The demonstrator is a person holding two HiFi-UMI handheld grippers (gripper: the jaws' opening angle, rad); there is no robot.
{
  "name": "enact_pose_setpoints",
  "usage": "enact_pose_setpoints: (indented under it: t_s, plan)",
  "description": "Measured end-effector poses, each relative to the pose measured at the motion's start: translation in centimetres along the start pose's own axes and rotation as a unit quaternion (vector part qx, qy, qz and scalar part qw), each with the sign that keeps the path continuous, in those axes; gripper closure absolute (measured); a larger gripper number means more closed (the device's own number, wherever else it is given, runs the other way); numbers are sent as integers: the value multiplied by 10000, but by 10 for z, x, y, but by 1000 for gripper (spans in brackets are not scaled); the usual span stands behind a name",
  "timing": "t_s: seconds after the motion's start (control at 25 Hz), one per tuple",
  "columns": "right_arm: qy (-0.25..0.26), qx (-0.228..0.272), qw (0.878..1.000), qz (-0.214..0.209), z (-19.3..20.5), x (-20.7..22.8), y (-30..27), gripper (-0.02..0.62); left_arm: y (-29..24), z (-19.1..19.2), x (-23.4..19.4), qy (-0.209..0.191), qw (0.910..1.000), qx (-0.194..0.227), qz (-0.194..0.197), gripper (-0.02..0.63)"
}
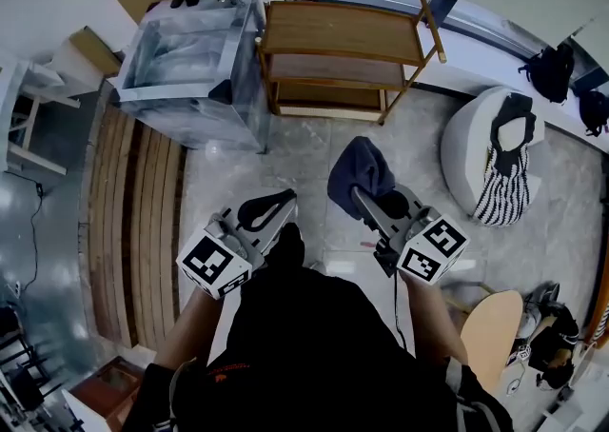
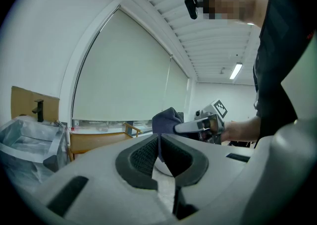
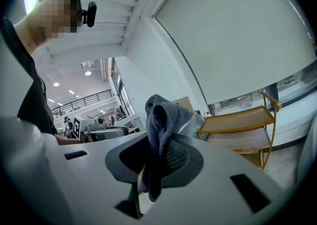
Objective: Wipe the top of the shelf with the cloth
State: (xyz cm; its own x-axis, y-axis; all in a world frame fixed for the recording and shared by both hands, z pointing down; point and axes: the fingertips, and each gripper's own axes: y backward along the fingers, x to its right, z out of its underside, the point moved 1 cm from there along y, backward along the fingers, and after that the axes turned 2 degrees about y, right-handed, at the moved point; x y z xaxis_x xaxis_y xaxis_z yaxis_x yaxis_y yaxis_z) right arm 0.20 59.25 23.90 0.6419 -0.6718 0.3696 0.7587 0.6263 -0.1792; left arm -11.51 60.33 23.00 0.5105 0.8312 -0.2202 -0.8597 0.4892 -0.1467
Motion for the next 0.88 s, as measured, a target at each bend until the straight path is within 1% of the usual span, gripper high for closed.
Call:
enact_pose_setpoints:
  t_s: [0.12,0.28,0.6,0.88]
  plan:
    - [-51,-10,10000,66,-7,15,-23,543,-9,-6,-26,138,9999,-57,46,574]
    - [-114,-51,9998,159,-18,35,-55,543,-22,-15,-65,178,9997,-93,136,574]
    - [-172,-115,9994,294,-45,73,-126,543,-42,-35,-148,176,9994,-159,252,574]
    - [-229,-173,9988,393,-61,98,-177,543,-53,-46,-204,191,9991,-187,331,574]
